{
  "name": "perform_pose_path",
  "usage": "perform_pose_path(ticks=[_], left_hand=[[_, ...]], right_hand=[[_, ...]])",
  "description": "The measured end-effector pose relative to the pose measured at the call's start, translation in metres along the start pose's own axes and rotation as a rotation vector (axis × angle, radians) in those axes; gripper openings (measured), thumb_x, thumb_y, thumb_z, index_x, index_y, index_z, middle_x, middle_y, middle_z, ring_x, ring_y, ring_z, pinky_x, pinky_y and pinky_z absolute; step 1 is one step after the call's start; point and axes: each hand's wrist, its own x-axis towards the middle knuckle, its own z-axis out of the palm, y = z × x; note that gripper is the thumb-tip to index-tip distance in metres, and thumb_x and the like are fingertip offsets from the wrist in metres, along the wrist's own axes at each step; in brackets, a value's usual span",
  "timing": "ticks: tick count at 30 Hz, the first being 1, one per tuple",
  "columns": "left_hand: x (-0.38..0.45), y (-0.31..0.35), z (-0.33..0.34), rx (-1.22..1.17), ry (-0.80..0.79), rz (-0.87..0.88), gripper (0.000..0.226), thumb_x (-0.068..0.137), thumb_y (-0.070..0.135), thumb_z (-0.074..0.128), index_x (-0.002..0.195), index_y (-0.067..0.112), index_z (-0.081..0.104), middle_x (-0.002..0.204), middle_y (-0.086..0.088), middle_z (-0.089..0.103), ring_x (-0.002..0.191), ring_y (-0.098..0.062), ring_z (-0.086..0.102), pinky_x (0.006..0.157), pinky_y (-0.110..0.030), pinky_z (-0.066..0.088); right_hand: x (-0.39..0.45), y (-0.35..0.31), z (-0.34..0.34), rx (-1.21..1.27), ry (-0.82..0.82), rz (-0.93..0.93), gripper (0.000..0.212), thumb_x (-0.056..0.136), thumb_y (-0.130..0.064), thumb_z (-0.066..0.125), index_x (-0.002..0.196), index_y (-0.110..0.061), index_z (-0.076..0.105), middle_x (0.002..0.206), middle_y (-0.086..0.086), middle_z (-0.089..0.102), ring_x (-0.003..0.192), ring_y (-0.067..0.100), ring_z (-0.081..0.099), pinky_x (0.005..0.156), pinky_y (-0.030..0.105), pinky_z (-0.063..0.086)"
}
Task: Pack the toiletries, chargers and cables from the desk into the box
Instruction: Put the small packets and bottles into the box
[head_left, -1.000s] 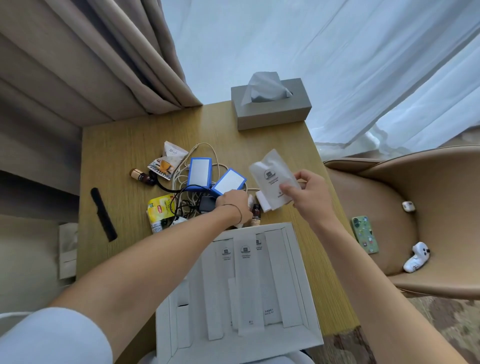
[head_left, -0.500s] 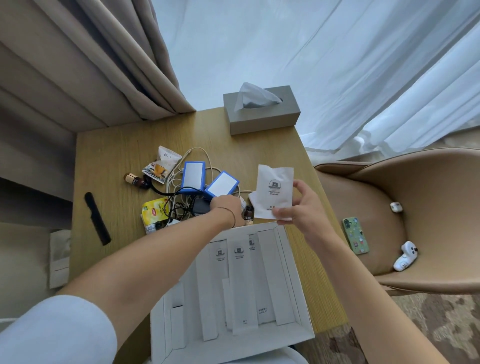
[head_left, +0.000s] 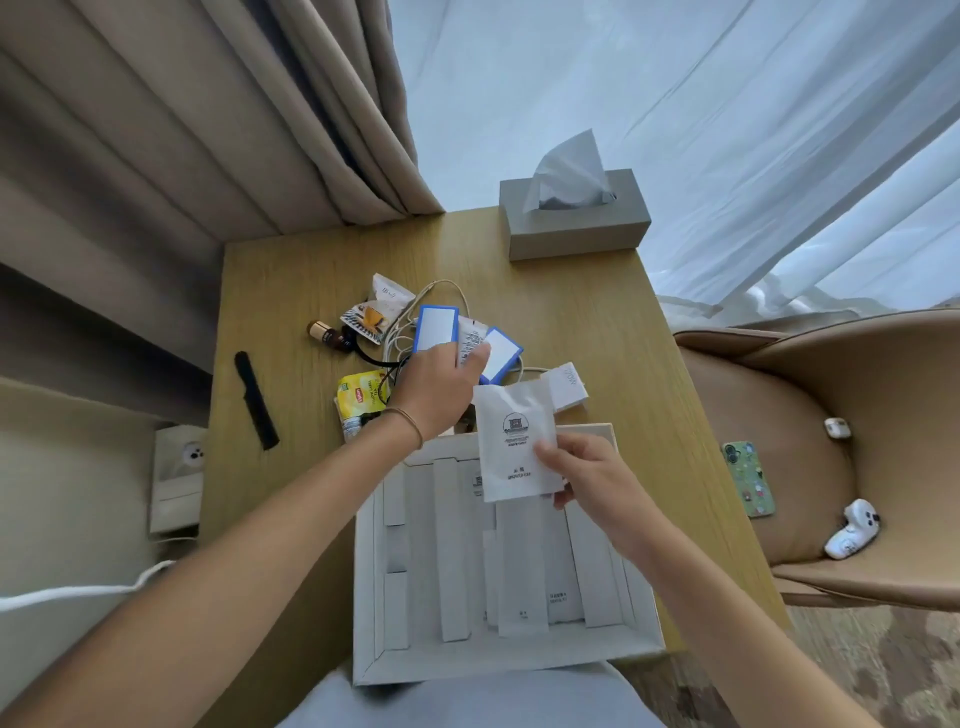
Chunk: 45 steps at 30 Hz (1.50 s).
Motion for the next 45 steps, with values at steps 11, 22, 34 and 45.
perform_pose_path(ticks=[11,22,34,45], left_hand=[[-0.07,-0.033,-0.028,-0.217,0.024,-0.098,0.041,0.101,0.045,0.046,0.072,0.019,0.059,0.066,0.002,0.062,0.067,-0.02,0.058,0.057,-0.03,0.04],[-0.115,-0.038,-0.018,-0.199,-0.113,-0.107,0.02,0.098,0.035,0.057,0.106,0.017,0.057,0.09,-0.002,0.069,0.084,-0.026,0.066,0.076,-0.048,0.057],[-0.131,-0.053,0.039,-0.099,-0.36,-0.195,0.022,0.096,0.04,0.059,0.102,0.019,0.06,0.089,-0.002,0.07,0.069,-0.014,0.068,0.067,-0.032,0.061],[-0.13,-0.062,0.083,0.091,-0.487,-0.171,0.018,0.084,0.028,0.076,0.084,0.024,0.058,0.083,-0.001,0.068,0.069,-0.015,0.07,0.059,-0.028,0.06]], right_hand=[[0.008,0.054,0.045,-0.412,0.024,0.209,0.019,0.099,-0.018,0.052,0.1,-0.012,0.07,0.066,0.003,0.067,0.053,0.01,0.055,0.05,0.023,0.042],[0.034,0.081,0.05,-0.734,0.107,0.272,0.027,0.095,-0.019,0.045,0.086,-0.015,0.071,0.071,0.003,0.072,0.06,0.016,0.067,0.054,0.029,0.056],[0.025,0.058,0.04,-1.17,0.003,0.194,0.032,0.099,-0.038,0.048,0.09,-0.011,0.063,0.069,0.003,0.066,0.062,0.019,0.066,0.059,0.028,0.054],[0.002,0.04,0.015,-0.726,0.042,0.078,0.016,0.094,-0.021,0.057,0.087,-0.014,0.069,0.062,0.004,0.072,0.052,0.012,0.066,0.057,0.03,0.059]])
